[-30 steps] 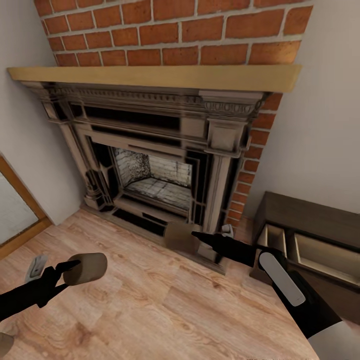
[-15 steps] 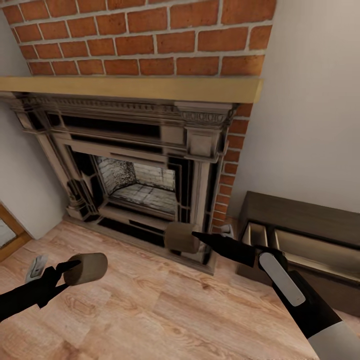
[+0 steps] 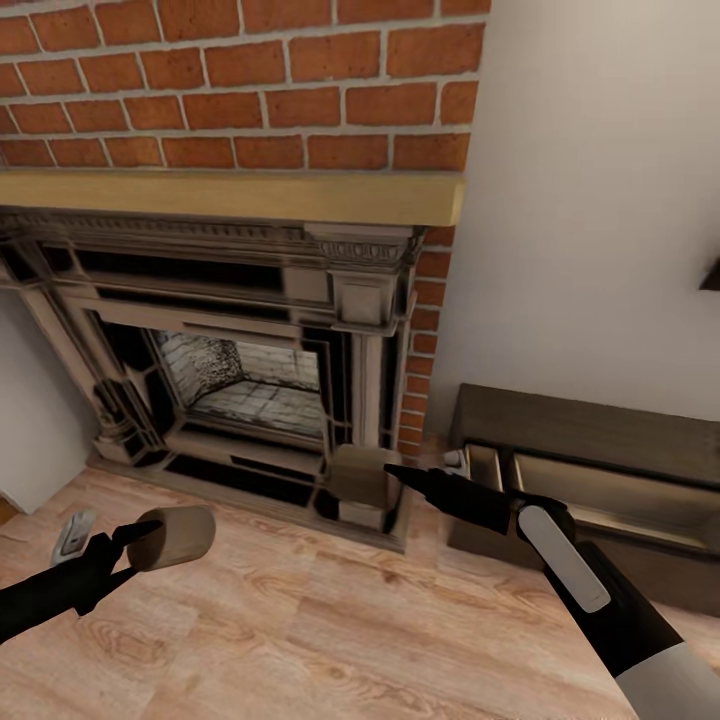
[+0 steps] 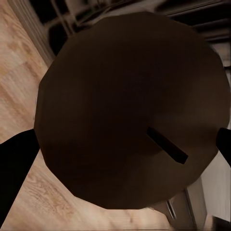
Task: Place each of the two pumpkins and all three candles from the living room inside a cabinet in the living room (use any cabinet), then make sure every cabinet is closed, and position the cauldron so it is next to a table in the living room.
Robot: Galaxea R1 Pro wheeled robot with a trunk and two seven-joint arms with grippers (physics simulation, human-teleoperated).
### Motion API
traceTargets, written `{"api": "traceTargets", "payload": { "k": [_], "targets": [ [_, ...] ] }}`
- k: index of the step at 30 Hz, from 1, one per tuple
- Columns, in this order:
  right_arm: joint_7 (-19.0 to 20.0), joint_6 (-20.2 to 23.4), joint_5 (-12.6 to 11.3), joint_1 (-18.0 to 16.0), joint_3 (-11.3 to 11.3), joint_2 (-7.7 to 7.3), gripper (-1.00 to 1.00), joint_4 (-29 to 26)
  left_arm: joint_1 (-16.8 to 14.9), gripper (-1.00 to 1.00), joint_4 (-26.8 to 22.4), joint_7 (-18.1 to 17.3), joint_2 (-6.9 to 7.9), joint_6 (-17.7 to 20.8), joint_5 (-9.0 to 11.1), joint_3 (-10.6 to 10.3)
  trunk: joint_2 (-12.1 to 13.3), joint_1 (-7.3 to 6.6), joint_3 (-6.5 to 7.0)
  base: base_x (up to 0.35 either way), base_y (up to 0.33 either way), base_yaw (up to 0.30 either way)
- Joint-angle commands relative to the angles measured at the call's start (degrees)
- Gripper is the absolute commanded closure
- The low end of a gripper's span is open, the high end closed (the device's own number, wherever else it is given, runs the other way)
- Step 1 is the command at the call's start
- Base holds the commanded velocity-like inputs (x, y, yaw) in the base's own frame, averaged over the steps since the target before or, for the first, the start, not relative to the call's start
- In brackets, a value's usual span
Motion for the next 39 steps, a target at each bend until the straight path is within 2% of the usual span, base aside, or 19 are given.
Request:
{"api": "traceTargets", "payload": {
  "k": [1,17,26,29,36,39],
  "targets": [
    [0.1,0.2,-0.5,-0.1,0.1,-0.05,1.00,0.0,0.0,1.00,-0.1,0.6,0.00,0.1,1.1,0.1,0.4,-0.23,0.21,0.000,0.000,-0.213],
    [0.4,0.2,-0.5,-0.1,-0.1,-0.07,1.00,1.6,0.0,1.00,-0.1,0.6,0.00,0.1,1.1,0.0,6.8,-3.74,4.21,0.000,0.000,-0.213],
    [0.5,0.2,-0.5,-0.1,-0.8,-0.07,1.00,2.8,0.0,1.00,-0.1,0.6,0.00,0.1,1.1,0.0,10.4,-5.72,6.46,0.000,0.000,-0.213],
    [0.5,0.2,-0.5,-0.1,-2.1,-0.07,1.00,3.1,0.0,1.00,-0.1,0.6,0.00,0.1,1.1,0.0,11.6,-6.38,7.21,0.000,0.000,-0.213],
    [0.5,0.2,-0.6,-0.1,-2.8,-0.08,1.00,3.7,0.0,1.00,-0.1,0.6,-0.10,0.1,1.1,-0.2,14.4,-7.91,8.96,0.000,0.000,-0.213],
    [0.2,0.3,-0.6,-0.1,-2.9,-0.10,1.00,5.7,0.0,1.00,-0.1,0.6,-0.20,0.1,1.1,-0.4,15.6,-8.57,9.71,0.000,0.000,-0.213]
  ]
}}
